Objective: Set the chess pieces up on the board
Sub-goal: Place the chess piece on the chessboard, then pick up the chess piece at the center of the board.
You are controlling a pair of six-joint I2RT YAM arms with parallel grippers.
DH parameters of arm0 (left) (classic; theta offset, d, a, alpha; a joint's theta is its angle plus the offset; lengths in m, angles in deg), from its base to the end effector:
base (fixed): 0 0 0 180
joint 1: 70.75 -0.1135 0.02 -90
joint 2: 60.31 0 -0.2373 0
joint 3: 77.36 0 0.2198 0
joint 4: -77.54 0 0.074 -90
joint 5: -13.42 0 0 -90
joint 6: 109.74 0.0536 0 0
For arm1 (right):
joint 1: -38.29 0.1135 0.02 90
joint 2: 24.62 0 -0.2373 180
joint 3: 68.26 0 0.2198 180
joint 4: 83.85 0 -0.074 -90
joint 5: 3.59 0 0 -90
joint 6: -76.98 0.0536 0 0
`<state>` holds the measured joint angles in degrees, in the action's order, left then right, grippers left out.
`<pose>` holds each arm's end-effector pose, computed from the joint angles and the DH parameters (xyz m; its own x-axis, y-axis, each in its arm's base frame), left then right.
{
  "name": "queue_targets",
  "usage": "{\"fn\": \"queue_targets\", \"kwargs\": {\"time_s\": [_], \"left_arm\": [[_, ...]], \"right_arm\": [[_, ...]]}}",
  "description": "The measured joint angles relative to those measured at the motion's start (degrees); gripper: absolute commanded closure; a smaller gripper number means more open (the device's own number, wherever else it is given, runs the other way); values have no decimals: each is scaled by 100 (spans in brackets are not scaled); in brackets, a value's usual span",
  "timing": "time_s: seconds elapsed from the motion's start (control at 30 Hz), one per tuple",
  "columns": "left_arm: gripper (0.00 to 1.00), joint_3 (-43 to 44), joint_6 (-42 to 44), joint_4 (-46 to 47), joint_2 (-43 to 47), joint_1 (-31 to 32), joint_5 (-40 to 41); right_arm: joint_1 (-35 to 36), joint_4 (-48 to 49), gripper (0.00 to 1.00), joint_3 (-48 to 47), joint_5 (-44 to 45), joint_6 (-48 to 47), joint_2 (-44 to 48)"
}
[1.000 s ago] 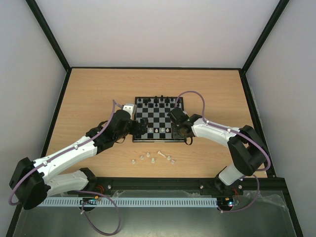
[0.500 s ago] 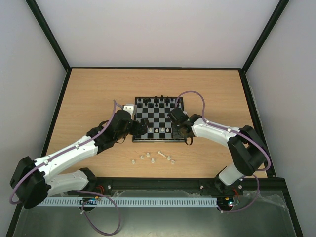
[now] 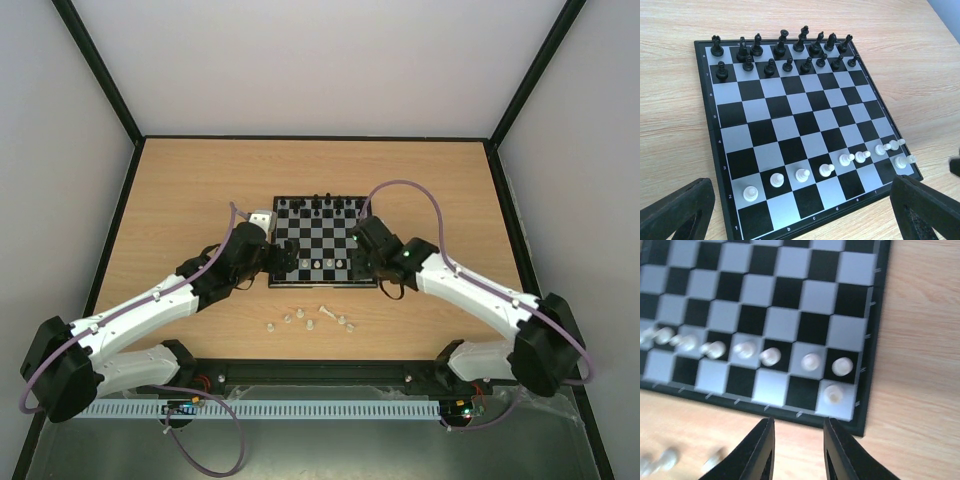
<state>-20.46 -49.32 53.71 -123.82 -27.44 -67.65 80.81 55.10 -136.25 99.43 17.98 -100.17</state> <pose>0.1818 -0.1599 0.2363 -0.6070 -0.0979 -0.7886 0.3226 0.8765 -0.3572 0.2014 0.1683 0.2197 -0.7566 -0.0129 -0.6538 -0.1855 0.9630 0.1957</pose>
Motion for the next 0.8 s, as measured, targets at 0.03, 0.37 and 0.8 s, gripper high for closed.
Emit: {"fn": "queue_targets", "kwargs": {"time_s": [0.03,0.37,0.8], "left_arm": [[1,0,0,-2,0,0,13],[1,0,-11,-2,0,0,122],[1,0,-24,-2,0,0,203]], "right_arm": [[120,-22,71,15,-20,28,146],[1779,-94,68,1034,-385,684,837],[2124,17,68,1604,-435,1165,787]]}}
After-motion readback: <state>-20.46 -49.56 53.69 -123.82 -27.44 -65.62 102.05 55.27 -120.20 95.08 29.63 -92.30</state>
